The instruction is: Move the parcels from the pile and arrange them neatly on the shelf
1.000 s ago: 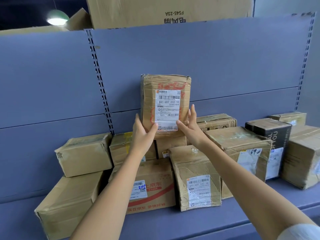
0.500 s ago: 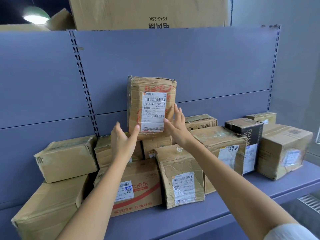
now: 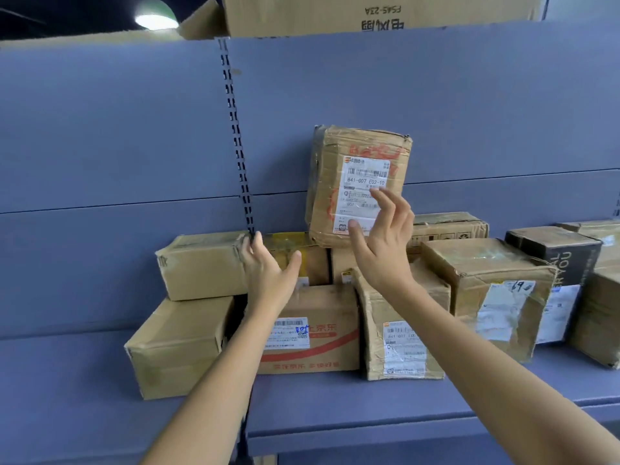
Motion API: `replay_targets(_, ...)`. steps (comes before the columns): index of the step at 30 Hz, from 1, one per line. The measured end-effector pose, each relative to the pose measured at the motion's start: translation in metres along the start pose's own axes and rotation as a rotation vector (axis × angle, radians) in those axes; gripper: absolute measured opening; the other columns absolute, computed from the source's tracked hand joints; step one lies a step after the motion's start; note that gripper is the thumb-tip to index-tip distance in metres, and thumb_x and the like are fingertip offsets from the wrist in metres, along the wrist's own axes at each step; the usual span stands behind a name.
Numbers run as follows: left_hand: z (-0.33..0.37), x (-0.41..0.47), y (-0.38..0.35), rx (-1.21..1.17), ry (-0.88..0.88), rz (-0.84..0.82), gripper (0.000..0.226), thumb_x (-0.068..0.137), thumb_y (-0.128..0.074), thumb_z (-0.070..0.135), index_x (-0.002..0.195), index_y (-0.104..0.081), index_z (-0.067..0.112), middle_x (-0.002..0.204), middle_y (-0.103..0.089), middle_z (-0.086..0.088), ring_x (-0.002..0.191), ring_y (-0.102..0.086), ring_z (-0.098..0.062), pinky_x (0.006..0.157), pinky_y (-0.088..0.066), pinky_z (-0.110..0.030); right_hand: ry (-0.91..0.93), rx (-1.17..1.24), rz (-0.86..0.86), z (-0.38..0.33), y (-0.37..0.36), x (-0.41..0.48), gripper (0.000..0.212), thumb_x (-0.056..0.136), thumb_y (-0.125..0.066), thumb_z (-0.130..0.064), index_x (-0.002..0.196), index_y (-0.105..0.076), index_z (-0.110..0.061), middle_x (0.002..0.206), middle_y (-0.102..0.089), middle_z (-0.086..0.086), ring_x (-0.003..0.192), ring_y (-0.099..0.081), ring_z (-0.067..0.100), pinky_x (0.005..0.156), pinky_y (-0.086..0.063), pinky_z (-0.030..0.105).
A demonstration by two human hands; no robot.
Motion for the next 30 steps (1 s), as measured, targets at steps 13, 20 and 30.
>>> replay_targets(13,-0.130,-0.074,0.187,0.250,0.307,0.259,0.072,0.091,-0.057,0.031,0.150,-0.018,0.017,0.153,-0.020,-0.004,0.139,-0.027,-0.023,0.110,-0.031,-0.041,0.210,0.330,-0.526,-0.125,-0.164,-0.111,0.054,0.089,-0.060,-0.023,0.136,-0.042,-0.001,0.138,-0.036,0.017,0.129,-0.031,0.032,0.109,-0.028,0.043)
replay_targets(20,-0.184,-0.052,0.200,0.138,0.422,0.226,0.071,0.093,-0.056,0.033,0.150,-0.018,0.014,0.153,-0.023,-0.007,0.139,-0.028,-0.023,0.103,-0.030,-0.034,0.174,0.279,-0.595,-0.116,-0.203,-0.115,0.051,0.090,-0.061,-0.021,0.135,-0.042,-0.008,0.139,-0.033,0.011,0.133,-0.026,0.026,0.107,-0.020,0.028)
replay_targets(30,-0.217,0.076,0.178,-0.092,0.326,-0.047,0.068,0.094,-0.054,0.034,0.150,-0.020,0.015,0.157,-0.023,-0.002,0.141,-0.027,-0.017,0.111,-0.031,-0.038,-0.221,0.075,-0.258,-0.069,-0.233,-0.048,0.041,0.097,-0.050,-0.026,0.135,-0.045,-0.010,0.137,-0.046,0.007,0.129,-0.033,0.027,0.095,-0.019,0.023)
Point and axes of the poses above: each hand's wrist, its own x-axis towards the middle knuckle, its own y-axis out of the back of the hand, z = x × y, the point moved 8 cm from there along x, towards the middle knuckle
